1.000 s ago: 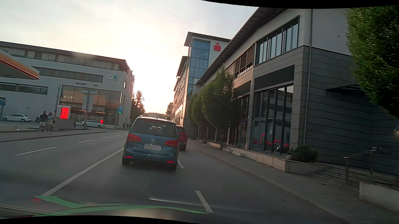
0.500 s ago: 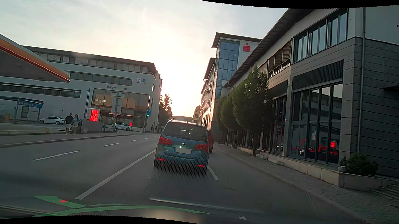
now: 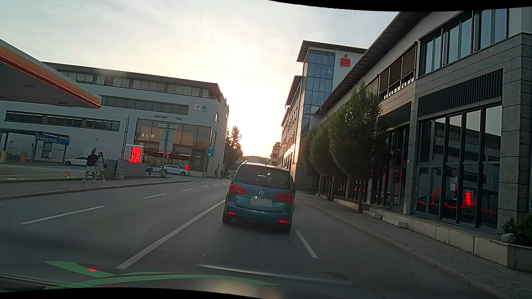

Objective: Follow the waypoints while adhering to traffic rules and regulations

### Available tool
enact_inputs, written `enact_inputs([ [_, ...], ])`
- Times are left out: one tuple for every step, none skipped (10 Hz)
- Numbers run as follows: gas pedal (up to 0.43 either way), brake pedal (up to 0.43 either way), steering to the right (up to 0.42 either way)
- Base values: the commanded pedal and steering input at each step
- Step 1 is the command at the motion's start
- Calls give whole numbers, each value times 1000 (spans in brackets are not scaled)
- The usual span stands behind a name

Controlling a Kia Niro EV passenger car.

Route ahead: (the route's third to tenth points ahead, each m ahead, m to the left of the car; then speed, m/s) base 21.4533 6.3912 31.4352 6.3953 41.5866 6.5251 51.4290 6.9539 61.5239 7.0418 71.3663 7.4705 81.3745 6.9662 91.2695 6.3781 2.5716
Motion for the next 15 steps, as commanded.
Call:
enact_inputs([
  [138, 0, -16],
  [169, 0, -4],
  [177, 0, 3],
  [177, 0, 7],
  [177, 0, 7],
  [177, 0, 7],
  [169, 0, 7],
  [169, 0, 9],
  [169, 0, 11],
  [169, 0, 12],
  [169, 0, 12],
  [169, 0, 12],
  [169, 0, 12],
  [169, 0, 12],
  [169, 0, 12],
])
